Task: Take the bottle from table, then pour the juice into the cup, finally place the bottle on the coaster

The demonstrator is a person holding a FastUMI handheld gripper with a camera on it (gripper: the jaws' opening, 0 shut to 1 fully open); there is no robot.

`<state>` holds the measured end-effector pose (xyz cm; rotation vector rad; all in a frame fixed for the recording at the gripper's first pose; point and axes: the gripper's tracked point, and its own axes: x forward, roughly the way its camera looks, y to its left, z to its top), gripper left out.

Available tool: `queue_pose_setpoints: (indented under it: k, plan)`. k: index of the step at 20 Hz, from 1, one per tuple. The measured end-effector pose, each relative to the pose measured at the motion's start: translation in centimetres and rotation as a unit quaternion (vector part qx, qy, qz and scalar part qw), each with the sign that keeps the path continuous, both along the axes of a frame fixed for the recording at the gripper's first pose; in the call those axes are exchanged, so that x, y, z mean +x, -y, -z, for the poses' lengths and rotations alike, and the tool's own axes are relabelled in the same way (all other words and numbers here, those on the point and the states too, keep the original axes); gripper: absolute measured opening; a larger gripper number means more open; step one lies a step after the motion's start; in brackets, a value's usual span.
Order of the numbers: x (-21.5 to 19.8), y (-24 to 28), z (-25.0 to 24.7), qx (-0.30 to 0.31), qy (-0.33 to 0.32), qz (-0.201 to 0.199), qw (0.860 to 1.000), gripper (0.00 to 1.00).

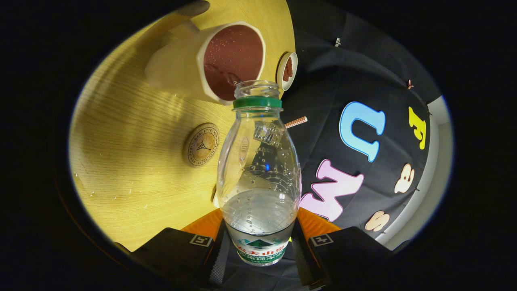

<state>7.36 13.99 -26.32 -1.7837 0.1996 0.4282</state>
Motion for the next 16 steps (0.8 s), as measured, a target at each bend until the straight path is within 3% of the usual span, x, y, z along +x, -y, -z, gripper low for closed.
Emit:
queue_pose_setpoints:
  k: [16]
  plan:
    - [1.18,-0.60,-0.01,-0.028,0.006,-0.022,0.999,0.72]
